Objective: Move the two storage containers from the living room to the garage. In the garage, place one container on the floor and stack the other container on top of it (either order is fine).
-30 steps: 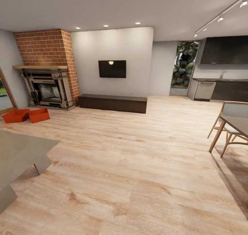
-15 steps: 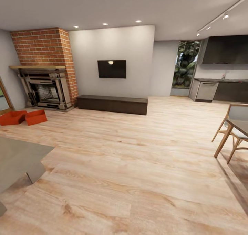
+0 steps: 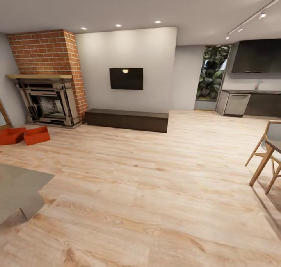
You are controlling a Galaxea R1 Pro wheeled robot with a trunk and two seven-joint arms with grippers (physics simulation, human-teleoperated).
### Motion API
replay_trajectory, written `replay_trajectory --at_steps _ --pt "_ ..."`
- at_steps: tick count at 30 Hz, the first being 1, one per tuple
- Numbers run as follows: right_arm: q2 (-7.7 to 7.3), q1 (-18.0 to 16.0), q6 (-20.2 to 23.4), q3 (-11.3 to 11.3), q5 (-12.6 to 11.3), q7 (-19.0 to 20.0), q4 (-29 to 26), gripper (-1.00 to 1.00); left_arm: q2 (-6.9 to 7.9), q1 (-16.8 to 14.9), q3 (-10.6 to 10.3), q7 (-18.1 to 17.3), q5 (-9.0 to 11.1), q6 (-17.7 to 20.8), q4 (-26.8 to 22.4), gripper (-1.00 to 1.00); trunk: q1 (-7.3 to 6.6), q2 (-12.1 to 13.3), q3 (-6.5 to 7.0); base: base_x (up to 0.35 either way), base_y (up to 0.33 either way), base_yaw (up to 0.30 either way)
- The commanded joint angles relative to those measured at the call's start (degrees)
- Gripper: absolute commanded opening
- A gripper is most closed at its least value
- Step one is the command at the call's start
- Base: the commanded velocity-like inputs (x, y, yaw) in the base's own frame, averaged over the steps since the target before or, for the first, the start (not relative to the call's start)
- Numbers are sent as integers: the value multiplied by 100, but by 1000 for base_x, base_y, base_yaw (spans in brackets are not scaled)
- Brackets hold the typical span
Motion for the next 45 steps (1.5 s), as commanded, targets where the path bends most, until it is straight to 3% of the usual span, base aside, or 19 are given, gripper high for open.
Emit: replay_trajectory --at_steps 1,32,45 --pt "4 -7 -31 48 -52 -11 17 100 -2 -1 1 5 23 -8 -3 100 3 -2 -5 324 0 0" --pt "-10 -7 -31 14 -62 45 16 100 0 -1 1 4 26 128 3 100 3 -2 -5 324 0 2" --pt "-23 -7 -33 4 -51 42 16 100 0 -1 1 -1 25 124 2 100 3 -2 -5 324 0 248"
